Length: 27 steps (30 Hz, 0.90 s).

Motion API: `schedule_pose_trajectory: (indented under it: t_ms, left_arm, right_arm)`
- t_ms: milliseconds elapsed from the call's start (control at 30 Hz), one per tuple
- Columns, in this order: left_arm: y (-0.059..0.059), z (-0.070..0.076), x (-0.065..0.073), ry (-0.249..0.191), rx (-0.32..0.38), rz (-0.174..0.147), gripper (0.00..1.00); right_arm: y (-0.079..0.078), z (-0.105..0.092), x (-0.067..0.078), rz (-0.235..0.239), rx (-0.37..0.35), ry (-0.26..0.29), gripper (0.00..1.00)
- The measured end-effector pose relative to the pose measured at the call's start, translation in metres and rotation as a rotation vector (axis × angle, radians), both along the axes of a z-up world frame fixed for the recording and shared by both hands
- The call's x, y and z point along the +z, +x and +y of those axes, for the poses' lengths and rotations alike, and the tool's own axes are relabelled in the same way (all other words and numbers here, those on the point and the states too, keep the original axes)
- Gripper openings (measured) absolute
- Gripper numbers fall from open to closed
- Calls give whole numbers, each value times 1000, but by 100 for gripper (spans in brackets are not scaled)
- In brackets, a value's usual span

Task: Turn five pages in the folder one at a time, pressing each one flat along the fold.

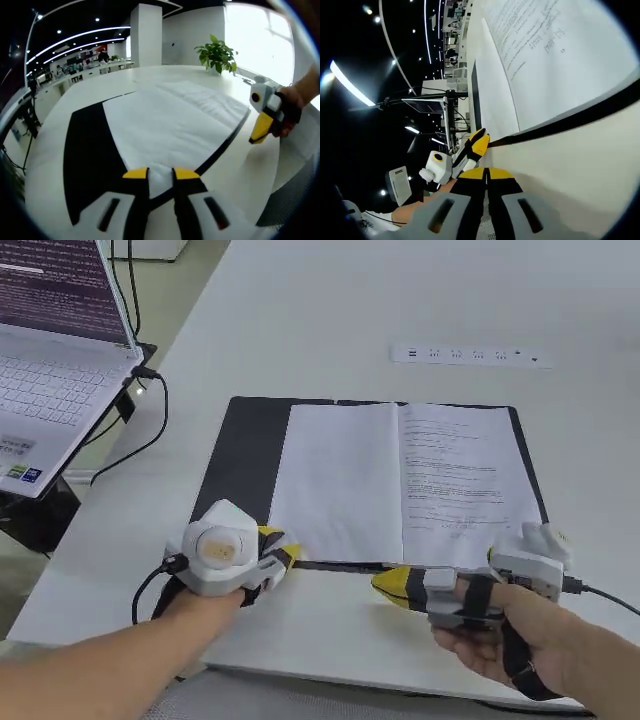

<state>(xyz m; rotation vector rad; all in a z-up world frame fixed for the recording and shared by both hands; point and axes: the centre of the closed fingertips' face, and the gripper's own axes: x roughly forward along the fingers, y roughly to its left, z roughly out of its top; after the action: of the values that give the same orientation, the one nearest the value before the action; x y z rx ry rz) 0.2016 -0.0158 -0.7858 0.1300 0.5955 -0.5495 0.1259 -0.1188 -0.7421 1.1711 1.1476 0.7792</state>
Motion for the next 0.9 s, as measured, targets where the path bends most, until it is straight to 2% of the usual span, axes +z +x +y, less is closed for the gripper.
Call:
schedule_pose_trajectory:
  t_ms: [33,100,133,167,200,233,367,433,500,533,600,667,733,800,833,867,900]
  left_arm:
    - [0,0,0,2,9,17,16]
    - [-2,0,0,-9,30,71,17]
    - [-3,-1,1,-18,45,101,18]
    - [-6,-1,1,-37,70,147,18]
    - [-6,-2,5,-56,73,150,17]
    - [-5,-2,13,-75,68,118,17]
    - [-13,-3,41,-164,86,107,22]
    - [-17,-2,53,-180,80,90,23]
    - [-22,-1,70,-210,81,56,24]
    - [-24,1,78,-222,89,46,26]
    - [-31,3,91,-247,95,30,31]
    - [-34,6,102,-257,104,-3,36]
    - [-36,11,110,-261,107,-38,45]
    - [-44,11,117,-251,99,-64,63]
    - [-46,11,119,-247,100,-72,70]
    - [-49,11,120,-237,104,-78,78]
    - [-52,11,120,-234,103,-79,85]
  right_arm:
    - [1,-2,7,-25,-20,-4,0]
    - [2,-7,13,-48,-32,-16,0]
    - [7,-14,17,-108,-55,-60,0]
    - [9,-21,25,-163,-73,-89,0]
    - [10,-26,32,-183,-87,-95,0]
    - [11,-33,41,-204,-102,-113,0]
    - [16,-69,66,-397,-135,-268,0]
    - [17,-84,76,-428,-172,-300,4]
    - [18,-102,83,-488,-194,-382,8]
    - [15,-111,87,-540,-182,-455,10]
    - [14,-125,93,-616,-179,-559,16]
    - [14,-135,98,-662,-191,-624,27]
    - [15,-148,104,-719,-226,-701,40]
    - [17,-157,107,-775,-251,-762,54]
    - [17,-164,107,-809,-260,-822,64]
    - [17,-168,106,-827,-258,-848,70]
    - [14,-170,100,-826,-236,-879,74]
